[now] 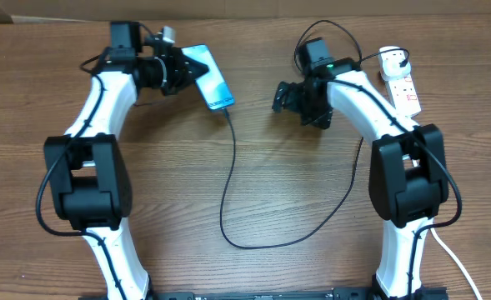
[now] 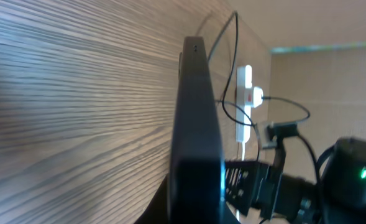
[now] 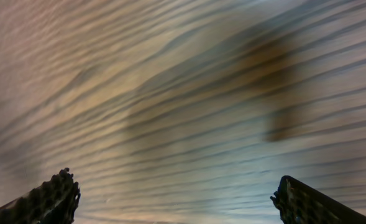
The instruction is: Plug charger to phone and switch on socket
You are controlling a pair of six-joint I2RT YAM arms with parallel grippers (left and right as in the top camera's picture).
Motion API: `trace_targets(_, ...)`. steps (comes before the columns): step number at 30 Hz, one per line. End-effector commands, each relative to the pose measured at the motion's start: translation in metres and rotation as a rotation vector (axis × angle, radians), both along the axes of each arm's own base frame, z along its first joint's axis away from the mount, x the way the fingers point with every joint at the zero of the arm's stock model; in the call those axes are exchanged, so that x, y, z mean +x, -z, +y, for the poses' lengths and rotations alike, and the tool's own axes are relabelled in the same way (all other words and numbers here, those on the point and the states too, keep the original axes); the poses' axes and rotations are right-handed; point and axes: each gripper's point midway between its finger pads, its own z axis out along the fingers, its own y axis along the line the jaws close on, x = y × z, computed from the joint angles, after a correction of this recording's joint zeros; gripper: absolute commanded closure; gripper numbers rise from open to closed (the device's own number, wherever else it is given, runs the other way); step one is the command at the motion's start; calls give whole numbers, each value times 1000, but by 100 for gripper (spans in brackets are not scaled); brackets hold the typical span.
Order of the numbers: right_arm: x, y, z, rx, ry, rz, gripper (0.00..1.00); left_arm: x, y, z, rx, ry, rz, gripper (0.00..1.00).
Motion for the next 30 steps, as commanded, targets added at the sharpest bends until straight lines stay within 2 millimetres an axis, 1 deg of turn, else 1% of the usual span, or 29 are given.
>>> trace_targets(1,13,-20,-18,20,58,-40,0,1,16,-10,-13,39,6,96)
trace_targets(4,12,-19,-26,16,73,-26,0,-1,32,-17,-5,58,24,96)
trace_targets(5,11,-19,-27,15,75,-21,0,-2,38,-20,-3,67,32,96)
trace_targets(9,9,-18,-28,12,75,-13,0,-8,52,-34,-1,101,54,96)
trace_targets(13,9,-18,-27,13,76,-14,0,-15,63,-52,3,135,73,96)
trace_targets(16,8,-18,-26,12,73,-12,0,-17,68,-59,21,142,78,95)
trace_targets(20,8,-17,-26,12,73,-10,0,-18,70,-69,25,161,63,95)
trace_targets(25,6,-18,-25,22,70,-4,0,-19,76,-75,27,170,71,96)
trace_targets(30,6,-18,-23,29,68,-2,0,-22,92,-74,28,169,105,96)
